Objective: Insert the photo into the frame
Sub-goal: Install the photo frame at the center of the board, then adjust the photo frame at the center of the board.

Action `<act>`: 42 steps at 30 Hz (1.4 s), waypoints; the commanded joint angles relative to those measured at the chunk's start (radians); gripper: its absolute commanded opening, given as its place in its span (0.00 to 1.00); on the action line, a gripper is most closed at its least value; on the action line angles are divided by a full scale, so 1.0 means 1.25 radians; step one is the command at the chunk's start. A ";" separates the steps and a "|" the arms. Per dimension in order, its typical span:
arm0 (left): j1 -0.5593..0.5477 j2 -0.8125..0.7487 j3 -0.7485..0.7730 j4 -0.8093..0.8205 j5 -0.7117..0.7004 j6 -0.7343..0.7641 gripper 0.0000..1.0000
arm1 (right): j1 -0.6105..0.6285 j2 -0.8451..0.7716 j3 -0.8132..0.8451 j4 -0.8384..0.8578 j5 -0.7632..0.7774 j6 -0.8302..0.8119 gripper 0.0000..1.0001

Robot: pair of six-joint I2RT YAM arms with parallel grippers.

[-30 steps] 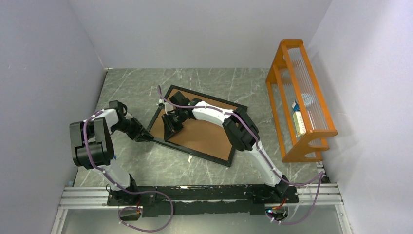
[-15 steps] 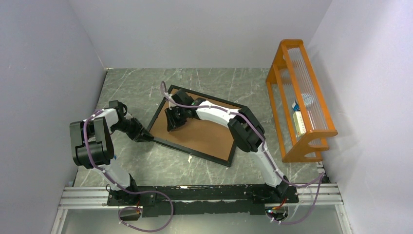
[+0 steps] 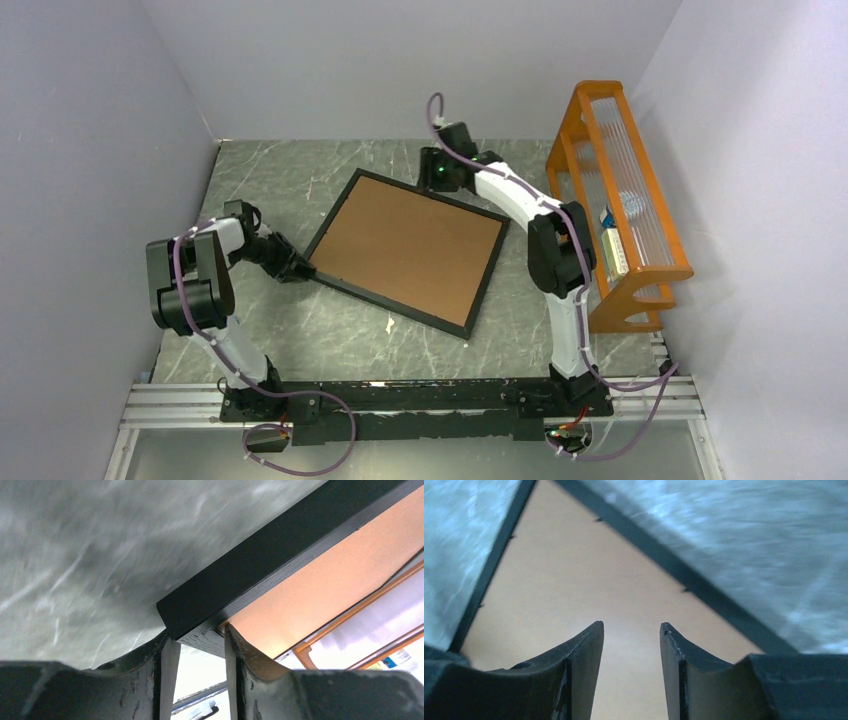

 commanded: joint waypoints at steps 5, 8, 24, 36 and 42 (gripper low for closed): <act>-0.003 0.117 0.180 0.146 0.084 -0.059 0.38 | -0.136 0.086 0.142 -0.165 0.165 0.084 0.54; -0.009 0.172 0.235 0.174 0.110 -0.083 0.38 | -0.153 0.154 0.212 -0.218 0.196 0.099 0.58; -0.066 0.360 0.468 0.131 0.185 -0.040 0.44 | -0.183 0.048 -0.046 -0.159 -0.004 0.128 0.79; -0.084 0.366 0.461 0.107 0.150 -0.027 0.46 | -0.085 -0.259 -0.413 -0.155 0.135 0.213 0.72; -0.084 0.309 0.473 -0.016 -0.002 0.033 0.66 | -0.027 -0.316 -0.341 -0.191 0.326 0.197 0.80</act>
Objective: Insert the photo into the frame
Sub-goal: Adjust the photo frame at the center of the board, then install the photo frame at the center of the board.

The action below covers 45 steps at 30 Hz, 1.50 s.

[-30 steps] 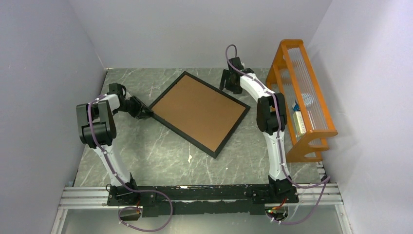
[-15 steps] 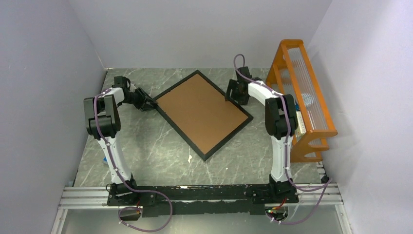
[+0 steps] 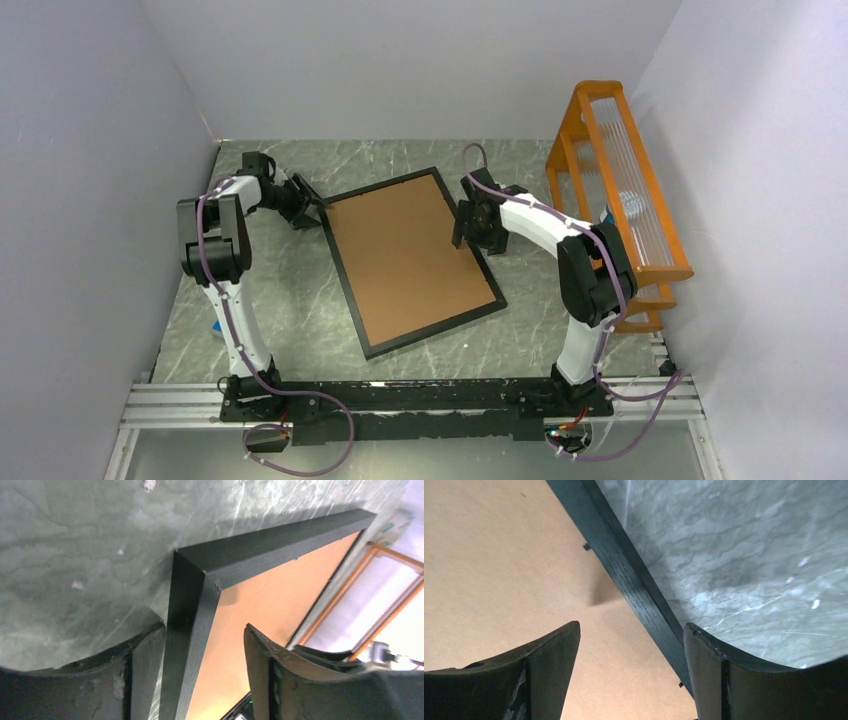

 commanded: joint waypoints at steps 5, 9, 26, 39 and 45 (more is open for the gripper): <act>-0.022 -0.143 -0.091 -0.088 -0.080 0.067 0.73 | 0.125 -0.112 0.070 0.158 0.017 -0.087 0.80; -0.041 -0.198 -0.189 -0.041 -0.032 0.039 0.61 | 0.158 -0.038 0.103 0.283 -0.243 -0.067 0.67; -0.078 -0.220 -0.362 -0.035 -0.086 0.042 0.26 | 0.265 0.305 0.295 0.524 -0.685 0.055 0.18; -0.078 -0.209 -0.357 -0.045 -0.098 0.045 0.21 | 0.273 0.390 0.355 0.374 -0.676 0.008 0.15; -0.078 -0.209 -0.359 -0.040 -0.092 0.048 0.21 | 0.271 0.409 0.358 0.362 -0.644 -0.005 0.16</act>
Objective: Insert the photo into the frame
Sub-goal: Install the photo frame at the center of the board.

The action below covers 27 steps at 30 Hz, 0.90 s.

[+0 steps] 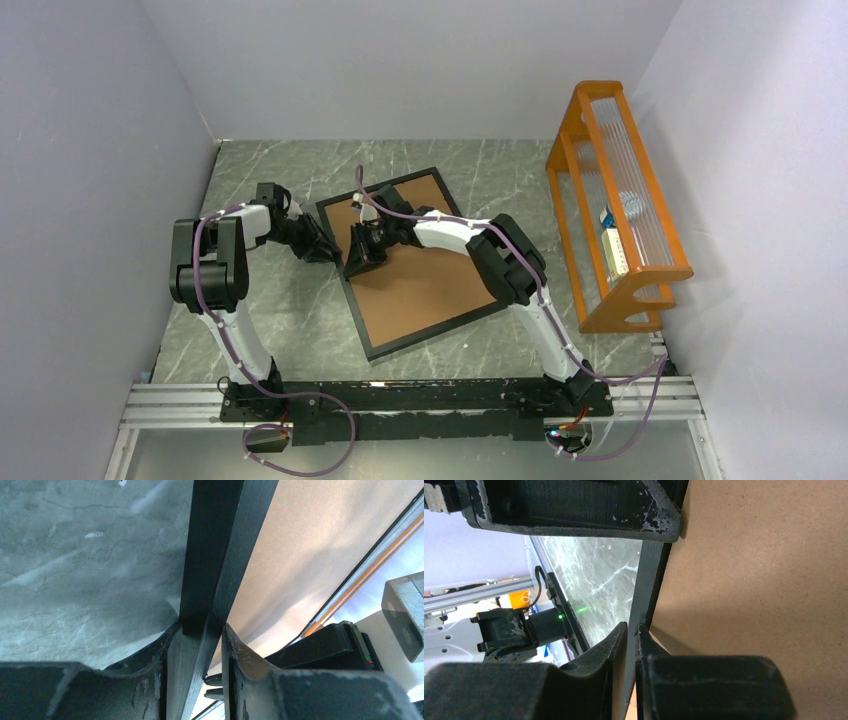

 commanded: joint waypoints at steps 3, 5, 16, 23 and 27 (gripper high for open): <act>-0.006 0.016 -0.021 -0.054 -0.056 0.022 0.21 | -0.003 0.025 0.032 -0.030 0.056 -0.029 0.16; -0.007 0.018 -0.020 -0.055 -0.057 0.023 0.21 | -0.006 0.026 0.024 -0.029 0.071 -0.025 0.15; -0.006 0.022 -0.021 -0.056 -0.058 0.024 0.21 | -0.020 0.008 -0.004 0.033 0.073 0.005 0.22; -0.006 0.024 -0.022 -0.055 -0.055 0.023 0.21 | -0.019 0.015 0.014 0.012 0.095 0.000 0.31; -0.007 0.022 -0.021 -0.061 -0.061 0.027 0.21 | -0.018 -0.018 -0.028 0.074 0.067 0.007 0.24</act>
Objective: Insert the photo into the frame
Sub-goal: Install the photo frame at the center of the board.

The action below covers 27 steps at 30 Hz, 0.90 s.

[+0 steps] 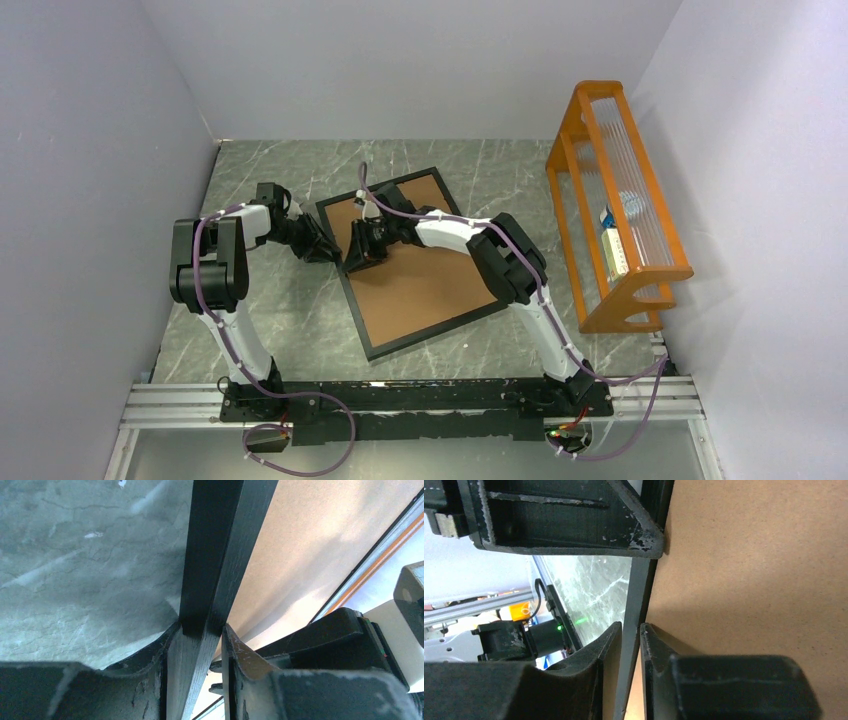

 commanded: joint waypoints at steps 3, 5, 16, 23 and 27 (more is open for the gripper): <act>-0.006 0.023 -0.022 -0.058 -0.059 0.023 0.21 | -0.004 -0.053 -0.047 0.104 0.006 -0.007 0.14; -0.006 0.025 -0.022 -0.056 -0.057 0.022 0.21 | -0.002 -0.078 -0.070 0.160 -0.012 0.010 0.09; -0.005 0.023 -0.024 -0.057 -0.061 0.022 0.20 | 0.002 -0.069 -0.050 0.193 -0.059 0.043 0.04; -0.006 0.024 -0.024 -0.055 -0.060 0.020 0.20 | 0.007 -0.020 -0.005 0.106 -0.036 0.008 0.05; -0.006 0.023 -0.024 -0.056 -0.061 0.024 0.20 | 0.010 0.008 0.023 0.045 -0.025 -0.016 0.06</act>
